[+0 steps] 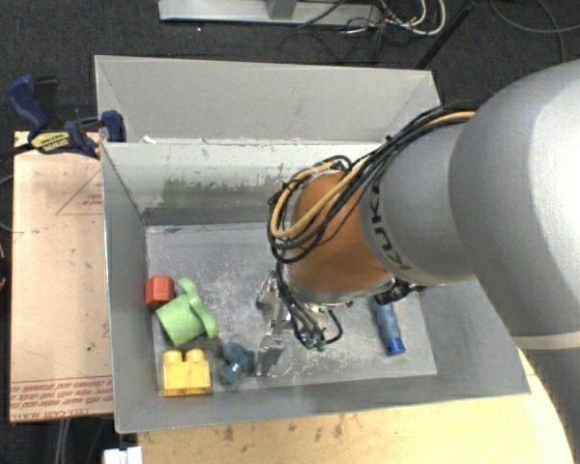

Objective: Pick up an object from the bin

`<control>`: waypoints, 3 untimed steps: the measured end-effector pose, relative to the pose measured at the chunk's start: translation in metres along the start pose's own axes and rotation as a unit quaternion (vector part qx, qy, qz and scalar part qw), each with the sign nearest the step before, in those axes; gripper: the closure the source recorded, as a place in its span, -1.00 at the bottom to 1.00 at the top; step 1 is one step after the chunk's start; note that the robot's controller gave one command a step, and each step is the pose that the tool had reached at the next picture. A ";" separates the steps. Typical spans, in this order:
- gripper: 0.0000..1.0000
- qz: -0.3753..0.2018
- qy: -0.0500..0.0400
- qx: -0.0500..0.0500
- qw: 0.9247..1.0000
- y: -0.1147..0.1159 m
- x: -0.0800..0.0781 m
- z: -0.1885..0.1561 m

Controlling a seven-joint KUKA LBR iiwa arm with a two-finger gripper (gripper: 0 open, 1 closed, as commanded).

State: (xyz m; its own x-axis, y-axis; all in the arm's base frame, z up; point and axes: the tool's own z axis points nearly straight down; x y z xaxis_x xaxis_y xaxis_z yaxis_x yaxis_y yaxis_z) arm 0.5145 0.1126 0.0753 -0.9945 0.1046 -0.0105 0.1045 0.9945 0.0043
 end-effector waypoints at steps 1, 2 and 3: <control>-1.00 0.017 0.005 -0.001 1.000 0.095 0.046 -0.018; 1.00 0.019 0.023 0.009 1.000 0.087 0.052 -0.014; 1.00 0.009 0.001 0.000 1.000 0.081 0.033 -0.130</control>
Offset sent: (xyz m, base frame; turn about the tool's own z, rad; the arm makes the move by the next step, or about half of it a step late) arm -0.0341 0.0928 0.0174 0.0428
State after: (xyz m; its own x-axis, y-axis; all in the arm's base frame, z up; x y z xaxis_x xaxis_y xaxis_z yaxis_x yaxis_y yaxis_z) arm 0.4892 0.1958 0.2054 -0.9925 0.1222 -0.0083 0.1222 0.9925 0.0048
